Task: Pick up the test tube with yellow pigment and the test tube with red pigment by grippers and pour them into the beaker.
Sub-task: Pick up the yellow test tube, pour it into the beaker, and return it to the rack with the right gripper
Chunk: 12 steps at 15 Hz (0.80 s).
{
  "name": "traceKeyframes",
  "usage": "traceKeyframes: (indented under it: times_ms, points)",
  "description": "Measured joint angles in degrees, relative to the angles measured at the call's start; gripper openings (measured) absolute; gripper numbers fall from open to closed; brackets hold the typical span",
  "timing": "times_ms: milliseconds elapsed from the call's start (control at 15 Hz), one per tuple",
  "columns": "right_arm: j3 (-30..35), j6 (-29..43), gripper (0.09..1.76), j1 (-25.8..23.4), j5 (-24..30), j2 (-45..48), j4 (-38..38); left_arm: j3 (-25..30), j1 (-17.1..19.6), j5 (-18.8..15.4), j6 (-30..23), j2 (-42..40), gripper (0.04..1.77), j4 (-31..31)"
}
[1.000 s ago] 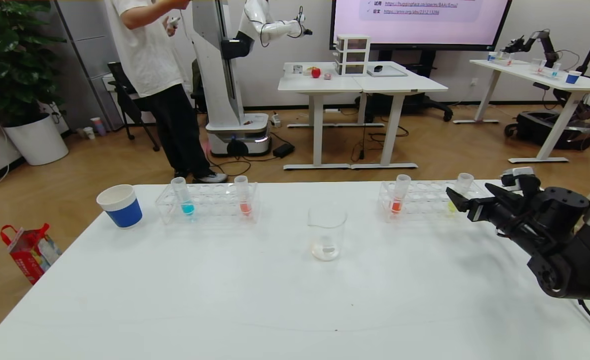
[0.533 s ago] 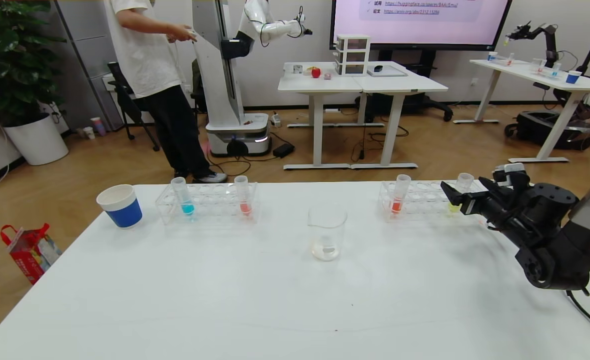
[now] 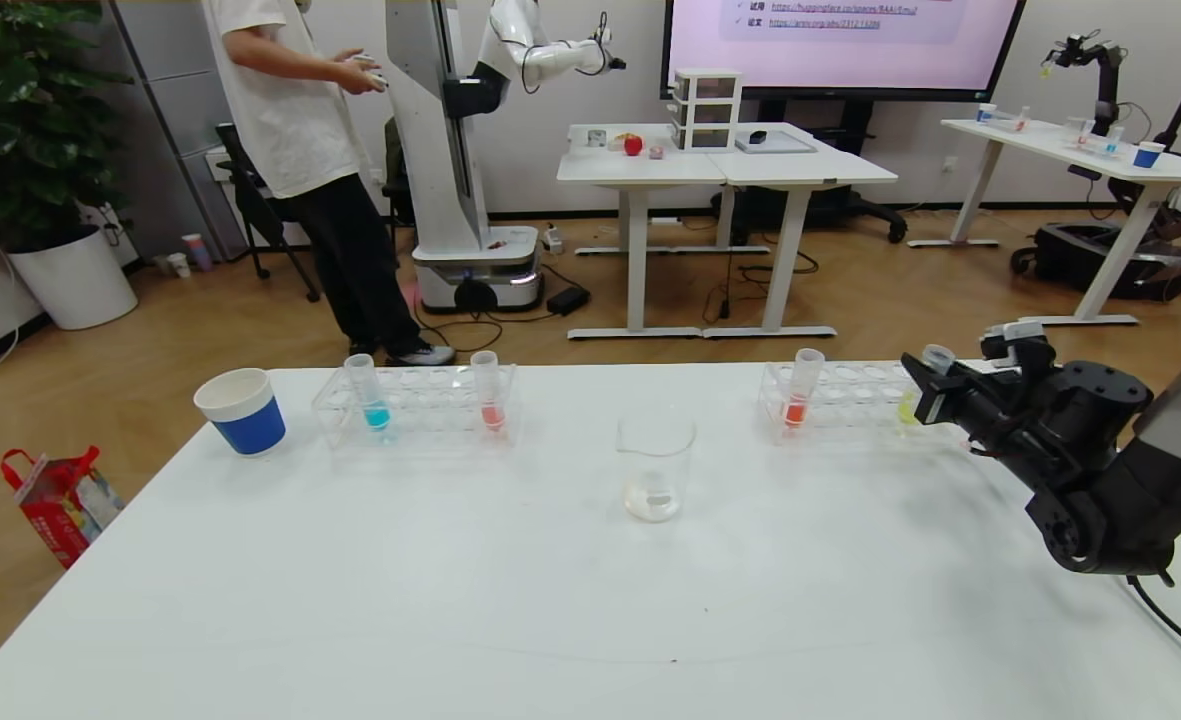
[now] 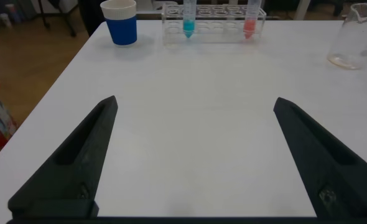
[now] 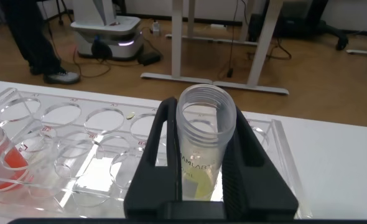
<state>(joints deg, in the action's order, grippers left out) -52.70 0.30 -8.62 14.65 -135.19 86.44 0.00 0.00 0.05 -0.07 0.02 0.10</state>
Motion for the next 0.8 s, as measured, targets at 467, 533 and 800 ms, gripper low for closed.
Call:
traceKeyframes:
  times_ms: [467, 533, 800]
  points:
    - [0.8, -0.3, 0.51, -0.1, -0.4, 2.5, -0.5, 0.0, 0.0, 0.0, 0.0, 0.0, 1.75, 0.0]
    - [0.8, -0.3, 0.51, 0.0, -0.5, 3.6, -1.5, 0.0, 0.0, 0.0, 0.0, 0.0, 1.75, 0.0]
    - [0.5, -0.7, 0.51, 0.5, -0.8, 9.9, -8.9, 0.0, 0.1, 0.0, 0.0, 0.0, 1.75, 0.0]
